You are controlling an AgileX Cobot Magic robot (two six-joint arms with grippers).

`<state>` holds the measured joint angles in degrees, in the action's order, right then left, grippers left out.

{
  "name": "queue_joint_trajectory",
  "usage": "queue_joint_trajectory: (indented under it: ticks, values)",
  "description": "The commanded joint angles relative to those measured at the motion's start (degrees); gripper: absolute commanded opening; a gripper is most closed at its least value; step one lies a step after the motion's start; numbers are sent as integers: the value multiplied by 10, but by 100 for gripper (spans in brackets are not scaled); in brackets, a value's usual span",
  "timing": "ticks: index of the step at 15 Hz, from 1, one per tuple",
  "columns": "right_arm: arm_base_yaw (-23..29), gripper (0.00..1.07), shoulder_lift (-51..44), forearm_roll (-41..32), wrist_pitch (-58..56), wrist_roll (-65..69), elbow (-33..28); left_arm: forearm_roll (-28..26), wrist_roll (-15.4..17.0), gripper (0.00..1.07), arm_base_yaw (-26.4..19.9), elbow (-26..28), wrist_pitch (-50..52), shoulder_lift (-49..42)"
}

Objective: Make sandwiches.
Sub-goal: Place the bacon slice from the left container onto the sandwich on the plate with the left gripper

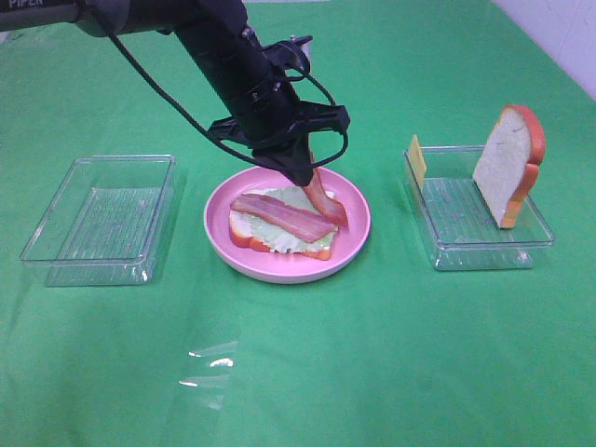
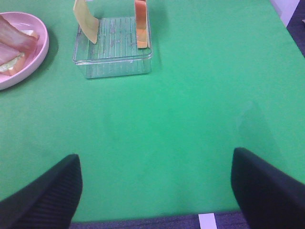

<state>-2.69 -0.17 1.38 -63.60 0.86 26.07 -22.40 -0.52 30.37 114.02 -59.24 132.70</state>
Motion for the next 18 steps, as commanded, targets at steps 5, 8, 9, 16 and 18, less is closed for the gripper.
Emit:
queue_joint_trajectory:
  ticks: [5,8,9,16,18]
  values:
    - [-1,82,-17,1,1,-2,-1,105,58,0,1,1,-33,1]
    - [-1,82,-17,1,1,-2,-1,128,64,0,1,1,-29,1]
    - [-1,82,-17,1,1,-2,-1,128,64,0,1,1,-29,2]
    - [-1,82,-17,1,1,-2,-1,159,105,103,1,1,-35,0]
    - [-1,82,-17,1,1,-2,-1,160,89,101,1,3,-50,-11]
